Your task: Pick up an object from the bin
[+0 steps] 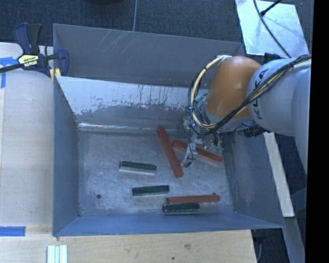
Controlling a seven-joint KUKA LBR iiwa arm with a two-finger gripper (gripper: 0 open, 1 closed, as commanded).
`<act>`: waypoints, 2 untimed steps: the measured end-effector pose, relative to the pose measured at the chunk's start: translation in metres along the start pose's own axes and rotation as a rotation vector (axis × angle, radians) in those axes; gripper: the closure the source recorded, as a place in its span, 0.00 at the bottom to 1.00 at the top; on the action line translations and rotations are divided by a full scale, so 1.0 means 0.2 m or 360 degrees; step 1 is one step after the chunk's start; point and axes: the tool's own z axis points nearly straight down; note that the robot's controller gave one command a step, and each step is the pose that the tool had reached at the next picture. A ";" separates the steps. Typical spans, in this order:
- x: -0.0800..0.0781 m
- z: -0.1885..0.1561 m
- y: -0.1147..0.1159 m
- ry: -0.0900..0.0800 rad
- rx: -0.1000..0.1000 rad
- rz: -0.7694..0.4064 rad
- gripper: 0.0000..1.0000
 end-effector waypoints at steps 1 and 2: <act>0.00 0.00 0.00 -0.0002 0.0000 0.0000 1.00; 0.10 -0.77 0.09 -0.0016 0.0001 -0.0481 1.00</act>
Offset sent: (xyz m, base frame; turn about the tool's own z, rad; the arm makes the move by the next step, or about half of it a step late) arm 0.0000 0.0000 0.0000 0.0000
